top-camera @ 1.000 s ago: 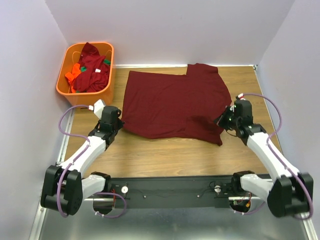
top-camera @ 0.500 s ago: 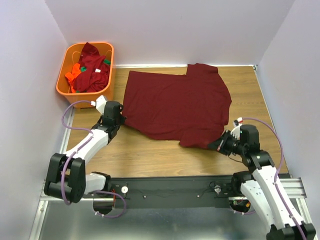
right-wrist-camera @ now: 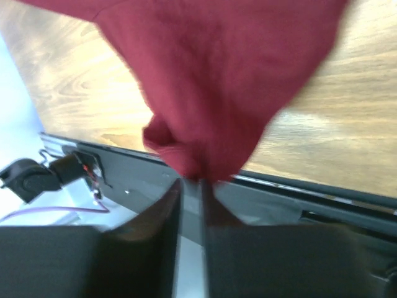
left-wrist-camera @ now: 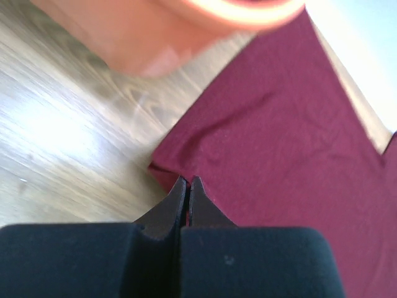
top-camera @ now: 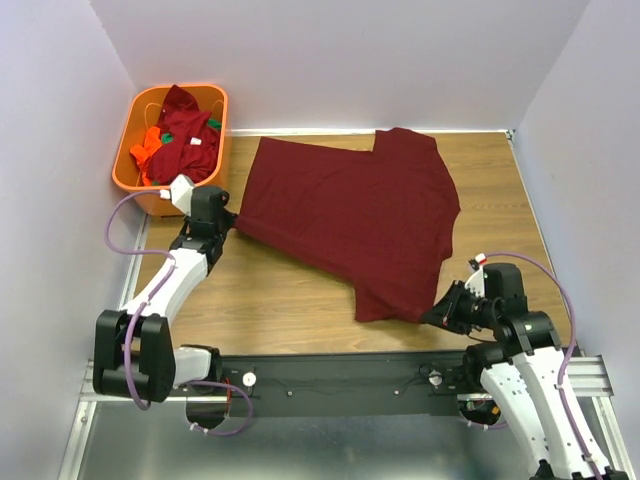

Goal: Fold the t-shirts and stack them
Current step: Flatten the tshirt out

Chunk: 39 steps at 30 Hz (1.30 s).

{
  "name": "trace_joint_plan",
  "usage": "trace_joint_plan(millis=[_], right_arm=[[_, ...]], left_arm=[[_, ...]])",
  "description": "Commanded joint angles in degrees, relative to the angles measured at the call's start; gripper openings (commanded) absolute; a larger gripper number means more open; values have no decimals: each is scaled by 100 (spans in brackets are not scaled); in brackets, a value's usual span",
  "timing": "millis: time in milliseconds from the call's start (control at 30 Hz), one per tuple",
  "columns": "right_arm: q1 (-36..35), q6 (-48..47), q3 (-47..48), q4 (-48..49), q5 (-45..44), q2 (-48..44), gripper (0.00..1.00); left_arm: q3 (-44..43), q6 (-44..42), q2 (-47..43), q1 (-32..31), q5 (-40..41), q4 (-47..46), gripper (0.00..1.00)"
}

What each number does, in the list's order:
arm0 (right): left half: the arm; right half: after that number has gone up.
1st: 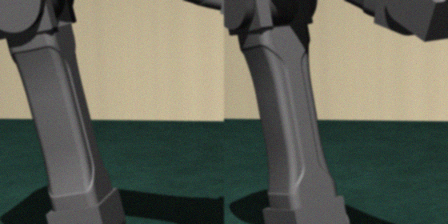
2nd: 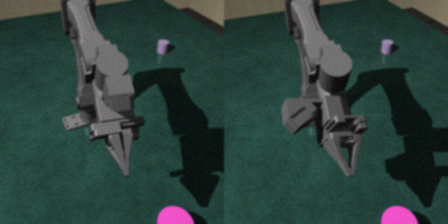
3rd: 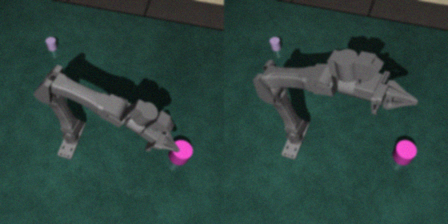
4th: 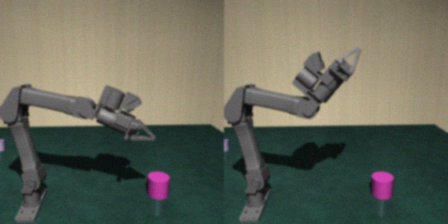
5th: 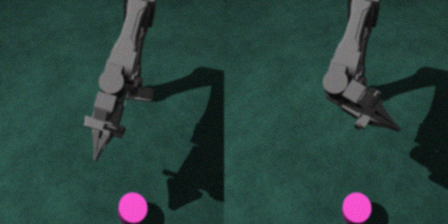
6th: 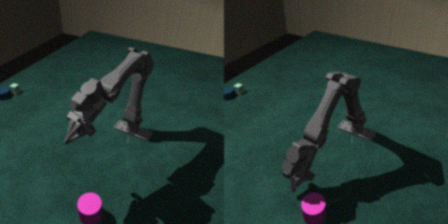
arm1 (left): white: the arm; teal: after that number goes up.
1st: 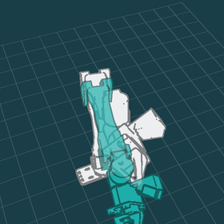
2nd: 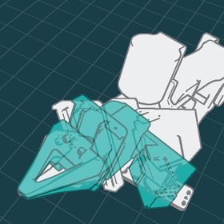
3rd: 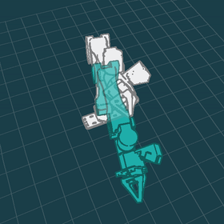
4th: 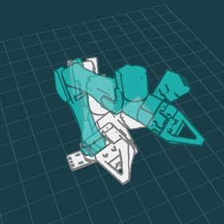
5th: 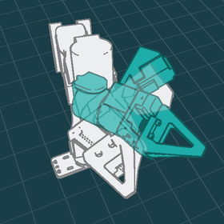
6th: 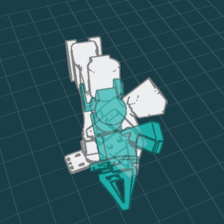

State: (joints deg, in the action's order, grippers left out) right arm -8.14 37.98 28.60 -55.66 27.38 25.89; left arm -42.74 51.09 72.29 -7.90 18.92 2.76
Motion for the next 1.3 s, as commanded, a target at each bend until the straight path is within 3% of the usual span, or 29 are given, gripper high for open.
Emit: trace_joint_plan(millis=[0,67,200,400,500,600,700,867,1267], right_arm=[[23,-124,199,-280,-347,100,38],[23,7,251,-130,-671,144,53],[23,638,287,511,-1444,329,57],[23,1405,-328,1925,-2648,908,50],[32,1625,-478,2594,-3185,1803,36],[32,1476,-390,3078,-3221,2741,32],[32,1300,-443,3367,-3116,3097,31],[23,1212,-732,3544,-2826,2659,40],[-284,1291,-1058,3588,-2377,2509,40]], left_arm=[[-147,-108,-400,218,306,84,0],[-147,-108,-514,307,297,93,0],[-164,-91,-558,333,122,84,0],[-191,-99,-558,333,-11,84,0],[-191,-117,-593,333,-107,93,0],[-173,-169,-628,333,-230,101,0],[-173,-205,-655,333,-222,119,0],[-50,-205,-725,333,-257,84,0],[73,-170,-769,333,-283,22,0]])
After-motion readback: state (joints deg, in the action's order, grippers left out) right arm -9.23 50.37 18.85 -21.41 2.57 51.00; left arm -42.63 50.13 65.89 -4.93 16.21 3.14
